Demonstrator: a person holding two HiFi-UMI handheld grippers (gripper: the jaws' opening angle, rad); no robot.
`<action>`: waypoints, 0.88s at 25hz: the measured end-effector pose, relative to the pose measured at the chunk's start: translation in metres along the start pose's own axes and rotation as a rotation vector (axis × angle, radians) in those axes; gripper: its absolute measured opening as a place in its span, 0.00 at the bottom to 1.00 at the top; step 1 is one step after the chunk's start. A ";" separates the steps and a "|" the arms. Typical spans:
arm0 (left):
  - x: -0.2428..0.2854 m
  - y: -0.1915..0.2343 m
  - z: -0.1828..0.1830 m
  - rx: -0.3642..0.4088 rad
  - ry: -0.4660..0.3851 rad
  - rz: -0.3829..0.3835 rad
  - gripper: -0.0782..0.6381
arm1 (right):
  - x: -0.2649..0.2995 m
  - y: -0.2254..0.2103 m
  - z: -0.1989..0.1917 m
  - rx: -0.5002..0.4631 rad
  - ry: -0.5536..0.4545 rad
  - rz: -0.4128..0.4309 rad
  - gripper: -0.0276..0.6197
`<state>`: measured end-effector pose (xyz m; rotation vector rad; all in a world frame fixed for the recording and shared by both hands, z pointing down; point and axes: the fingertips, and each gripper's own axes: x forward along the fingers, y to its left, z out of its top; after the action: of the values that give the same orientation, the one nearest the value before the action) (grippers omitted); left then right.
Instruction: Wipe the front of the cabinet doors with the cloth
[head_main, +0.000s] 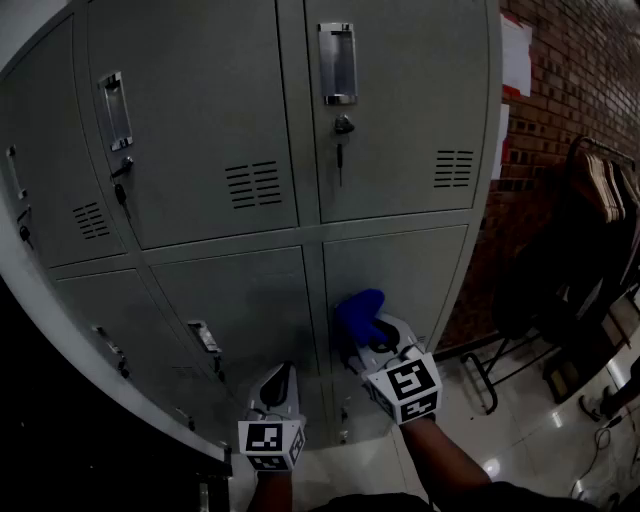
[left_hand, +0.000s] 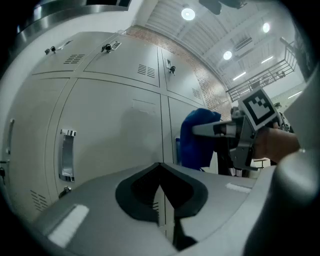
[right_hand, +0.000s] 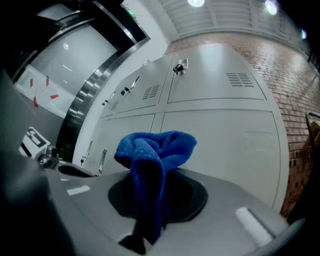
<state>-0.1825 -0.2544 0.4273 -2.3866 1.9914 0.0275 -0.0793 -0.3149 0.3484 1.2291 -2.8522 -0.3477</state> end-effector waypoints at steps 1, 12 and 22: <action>0.000 0.001 0.000 -0.002 0.001 0.001 0.13 | 0.004 0.000 0.010 -0.006 -0.011 0.000 0.13; -0.001 0.006 -0.001 -0.004 0.004 -0.006 0.13 | 0.037 -0.011 0.078 -0.008 -0.041 -0.002 0.12; 0.000 -0.005 0.002 -0.001 -0.001 -0.029 0.13 | 0.042 -0.016 0.077 -0.004 -0.021 0.003 0.12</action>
<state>-0.1775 -0.2538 0.4252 -2.4153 1.9565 0.0290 -0.1048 -0.3404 0.2666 1.2278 -2.8695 -0.3681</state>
